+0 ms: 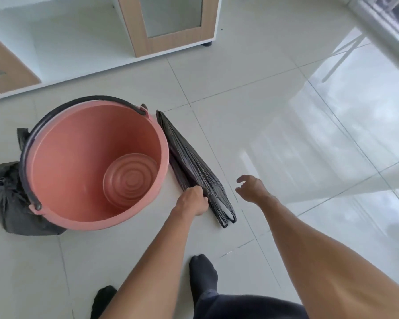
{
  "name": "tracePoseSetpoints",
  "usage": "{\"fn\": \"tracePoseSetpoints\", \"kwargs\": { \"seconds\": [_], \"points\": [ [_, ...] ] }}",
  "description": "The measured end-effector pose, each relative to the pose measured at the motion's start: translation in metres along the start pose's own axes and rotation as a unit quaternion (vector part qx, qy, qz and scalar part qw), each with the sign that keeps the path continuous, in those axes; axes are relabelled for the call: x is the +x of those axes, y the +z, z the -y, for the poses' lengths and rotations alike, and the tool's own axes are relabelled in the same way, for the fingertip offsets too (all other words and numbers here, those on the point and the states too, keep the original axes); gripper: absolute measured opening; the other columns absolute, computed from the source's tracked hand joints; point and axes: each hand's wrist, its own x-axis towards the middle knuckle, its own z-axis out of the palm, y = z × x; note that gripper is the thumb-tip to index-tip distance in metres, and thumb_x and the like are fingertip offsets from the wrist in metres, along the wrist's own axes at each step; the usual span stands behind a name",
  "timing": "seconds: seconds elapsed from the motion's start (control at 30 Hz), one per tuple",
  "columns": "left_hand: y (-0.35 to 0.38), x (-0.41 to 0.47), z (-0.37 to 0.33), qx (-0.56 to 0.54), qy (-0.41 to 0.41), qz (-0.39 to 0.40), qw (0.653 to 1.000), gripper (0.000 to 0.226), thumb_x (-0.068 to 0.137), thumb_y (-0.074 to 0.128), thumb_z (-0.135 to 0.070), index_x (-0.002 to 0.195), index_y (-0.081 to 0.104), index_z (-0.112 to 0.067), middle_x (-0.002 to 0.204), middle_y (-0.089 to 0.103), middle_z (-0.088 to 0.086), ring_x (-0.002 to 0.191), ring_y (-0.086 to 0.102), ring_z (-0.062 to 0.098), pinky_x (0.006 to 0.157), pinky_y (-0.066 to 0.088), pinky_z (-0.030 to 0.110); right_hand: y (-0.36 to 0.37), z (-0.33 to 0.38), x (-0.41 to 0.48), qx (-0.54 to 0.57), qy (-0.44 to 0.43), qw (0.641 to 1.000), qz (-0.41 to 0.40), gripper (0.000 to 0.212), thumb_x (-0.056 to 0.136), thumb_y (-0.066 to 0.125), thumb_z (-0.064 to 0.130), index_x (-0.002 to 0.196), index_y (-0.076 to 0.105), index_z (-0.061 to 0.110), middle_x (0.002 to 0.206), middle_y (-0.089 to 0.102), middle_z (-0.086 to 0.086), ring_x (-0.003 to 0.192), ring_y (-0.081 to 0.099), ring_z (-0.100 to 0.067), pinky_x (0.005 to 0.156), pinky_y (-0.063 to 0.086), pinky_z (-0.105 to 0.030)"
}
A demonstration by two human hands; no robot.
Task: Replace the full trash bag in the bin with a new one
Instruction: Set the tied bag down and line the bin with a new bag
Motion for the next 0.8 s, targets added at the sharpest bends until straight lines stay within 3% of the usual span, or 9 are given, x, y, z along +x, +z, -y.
{"fn": "tracePoseSetpoints", "kwargs": {
  "seconds": [0.13, 0.23, 0.3, 0.4, 0.47, 0.53, 0.6, 0.67, 0.8],
  "points": [
    [0.02, 0.036, 0.011, -0.076, -0.075, -0.041, 0.993, 0.047, 0.094, 0.057, -0.041, 0.105, 0.063, 0.005, 0.103, 0.067, 0.022, 0.103, 0.063, 0.037, 0.082, 0.05, 0.038, 0.025, 0.005, 0.025, -0.024, 0.015, 0.999, 0.02, 0.032, 0.091, 0.058, 0.027, 0.12, 0.063, 0.016, 0.117, 0.065, -0.007, 0.107, 0.062, -0.026, 0.086, 0.049, -0.031],
    [0.024, 0.056, 0.012, -0.143, -0.112, -0.067, 0.981, 0.051, 0.087, 0.063, -0.049, 0.062, 0.056, -0.006, 0.058, 0.056, 0.01, 0.073, 0.065, 0.033, 0.068, 0.052, 0.035, 0.046, 0.013, 0.04, -0.053, 0.045, 0.996, 0.051, 0.036, 0.093, 0.054, 0.036, 0.108, 0.062, 0.004, 0.106, 0.064, -0.01, 0.091, 0.057, -0.029, 0.073, 0.045, -0.03],
    [0.026, 0.063, 0.01, -0.168, -0.131, -0.075, 0.974, 0.054, 0.084, 0.068, -0.049, 0.05, 0.046, -0.012, 0.048, 0.049, 0.0, 0.063, 0.065, 0.028, 0.066, 0.055, 0.033, 0.057, 0.02, 0.043, -0.033, 0.07, 0.995, 0.064, 0.035, 0.092, 0.056, 0.042, 0.097, 0.057, 0.007, 0.093, 0.058, -0.008, 0.086, 0.053, -0.028, 0.07, 0.041, -0.029],
    [0.029, 0.073, 0.009, -0.212, -0.142, -0.078, 0.964, 0.029, 0.084, 0.071, -0.038, 0.071, 0.075, -0.012, 0.07, 0.073, 0.002, 0.077, 0.073, 0.025, 0.072, 0.058, 0.029, 0.065, 0.025, 0.044, -0.01, 0.09, 0.995, 0.047, 0.03, 0.09, 0.06, 0.034, 0.077, 0.05, 0.01, 0.073, 0.052, -0.005, 0.074, 0.053, -0.026, 0.06, 0.04, -0.027],
    [0.028, 0.075, 0.008, -0.254, -0.155, -0.085, 0.951, 0.016, 0.084, 0.068, -0.026, 0.088, 0.079, -0.016, 0.087, 0.077, 0.002, 0.083, 0.074, 0.025, 0.078, 0.06, 0.031, 0.062, 0.027, 0.041, -0.011, 0.1, 0.995, 0.029, 0.02, 0.085, 0.057, 0.019, 0.07, 0.049, 0.01, 0.066, 0.049, -0.004, 0.06, 0.048, -0.022, 0.048, 0.036, -0.024],
    [0.025, 0.077, 0.007, -0.295, -0.171, -0.087, 0.936, 0.015, 0.082, 0.064, -0.024, 0.08, 0.075, -0.015, 0.083, 0.076, 0.005, 0.079, 0.075, 0.026, 0.076, 0.061, 0.034, 0.056, 0.029, 0.04, 0.022, 0.105, 0.994, 0.024, 0.009, 0.083, 0.052, 0.011, 0.077, 0.058, 0.008, 0.072, 0.058, -0.007, 0.062, 0.054, -0.024, 0.05, 0.042, -0.024],
    [0.022, 0.079, 0.008, -0.325, -0.193, -0.092, 0.921, 0.031, 0.079, 0.065, -0.042, 0.071, 0.068, -0.012, 0.074, 0.074, 0.007, 0.068, 0.074, 0.027, 0.068, 0.062, 0.033, 0.051, 0.031, 0.039, 0.092, 0.098, 0.99, 0.042, 0.01, 0.084, 0.057, 0.009, 0.084, 0.067, 0.008, 0.083, 0.072, -0.01, 0.078, 0.069, -0.03, 0.068, 0.056, -0.032],
    [0.02, 0.08, 0.012, -0.333, -0.211, -0.094, 0.914, 0.05, 0.074, 0.066, -0.06, 0.079, 0.068, -0.01, 0.076, 0.072, 0.006, 0.058, 0.072, 0.025, 0.058, 0.06, 0.029, 0.044, 0.034, 0.033, 0.146, 0.096, 0.982, 0.073, 0.005, 0.089, 0.064, 0.015, 0.089, 0.068, 0.013, 0.091, 0.077, -0.009, 0.086, 0.074, -0.026, 0.081, 0.058, -0.036],
    [0.015, 0.083, 0.02, -0.317, -0.218, -0.14, 0.912, 0.031, 0.078, 0.075, -0.037, 0.072, 0.068, -0.007, 0.076, 0.072, 0.008, 0.067, 0.072, 0.029, 0.067, 0.062, 0.041, 0.032, 0.036, 0.018, 0.158, 0.083, 0.98, 0.092, 0.005, 0.094, 0.063, 0.021, 0.089, 0.064, 0.018, 0.075, 0.071, 0.002, 0.059, 0.065, -0.009, 0.056, 0.047, -0.019]
  ]
}}
